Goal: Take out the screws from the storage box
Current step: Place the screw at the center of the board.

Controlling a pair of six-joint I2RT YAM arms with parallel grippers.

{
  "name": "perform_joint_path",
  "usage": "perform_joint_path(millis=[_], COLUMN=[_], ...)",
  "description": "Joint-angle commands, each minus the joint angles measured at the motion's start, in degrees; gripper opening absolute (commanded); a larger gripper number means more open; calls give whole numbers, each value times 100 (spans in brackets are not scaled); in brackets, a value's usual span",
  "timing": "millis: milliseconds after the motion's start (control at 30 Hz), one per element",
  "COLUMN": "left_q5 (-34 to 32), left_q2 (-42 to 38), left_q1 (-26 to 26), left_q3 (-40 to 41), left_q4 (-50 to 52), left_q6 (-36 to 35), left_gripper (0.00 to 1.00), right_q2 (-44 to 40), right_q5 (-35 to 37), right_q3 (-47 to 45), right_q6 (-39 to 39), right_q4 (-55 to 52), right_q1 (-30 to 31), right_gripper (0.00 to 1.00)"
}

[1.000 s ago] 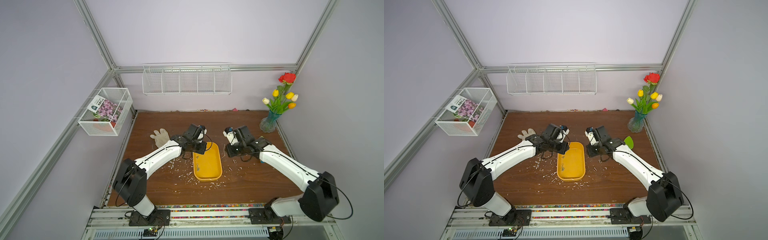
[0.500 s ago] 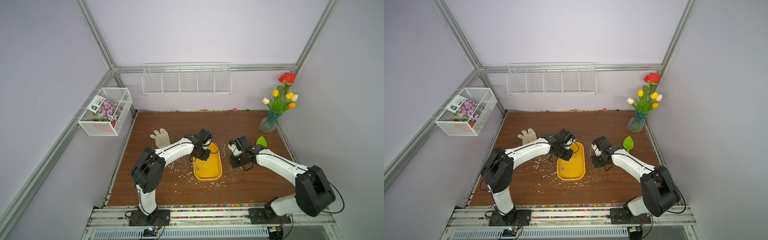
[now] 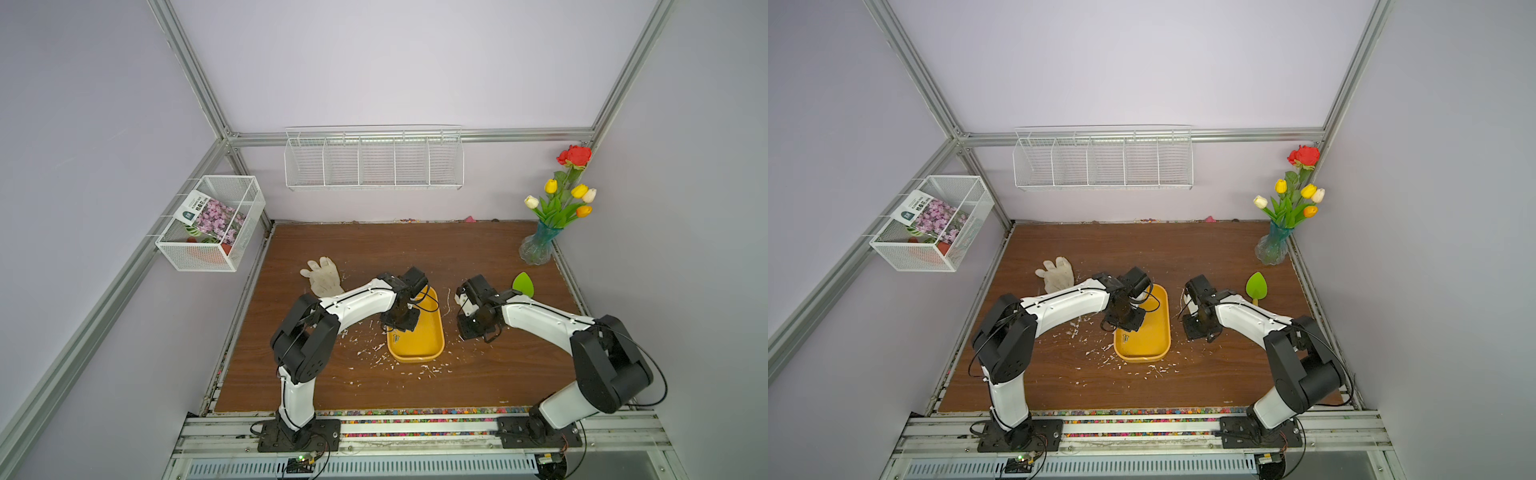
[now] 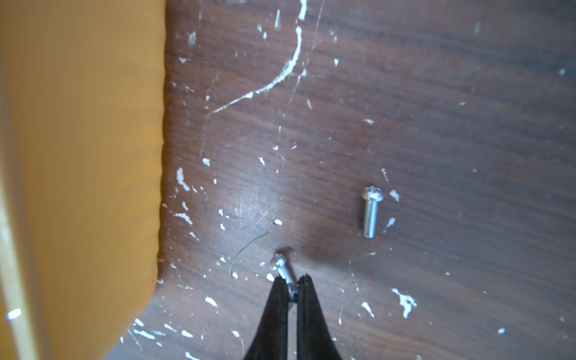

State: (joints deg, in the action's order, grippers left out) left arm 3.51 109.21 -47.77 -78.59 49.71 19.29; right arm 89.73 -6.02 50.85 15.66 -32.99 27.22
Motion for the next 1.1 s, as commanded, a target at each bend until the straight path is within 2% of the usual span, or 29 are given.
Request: perform_joint_path(millis=[0, 333, 467, 600, 767, 933, 1067], left_q5=[535, 317, 440, 487, 558, 552, 291], left_q2=[158, 256, 332, 629, 719, 862, 808], left_q1=[-32, -67, -66, -71, -66, -75, -143], left_q3=[-127, -363, -485, -714, -690, -850, -911], left_q4=[156, 343, 501, 1045, 1110, 1246, 1258], left_q6=[-50, -74, -127, -141, -193, -215, -173], left_gripper=[7, 7, 2, 10, 11, 16, 19], right_q2=[19, -148, -345, -489, -595, -650, -725], right_q5=[0, 45, 41, -20, -13, -15, -66], right_q3=[39, 47, 136, 265, 424, 443, 384], right_q6=[86, 42, 17, 4, -36, -50, -37], right_q4=[15, 42, -52, -136, -198, -186, -93], right_q1=[-40, -37, -37, -30, -26, -31, -28], right_gripper=[9, 10, 10, 11, 11, 11, 11])
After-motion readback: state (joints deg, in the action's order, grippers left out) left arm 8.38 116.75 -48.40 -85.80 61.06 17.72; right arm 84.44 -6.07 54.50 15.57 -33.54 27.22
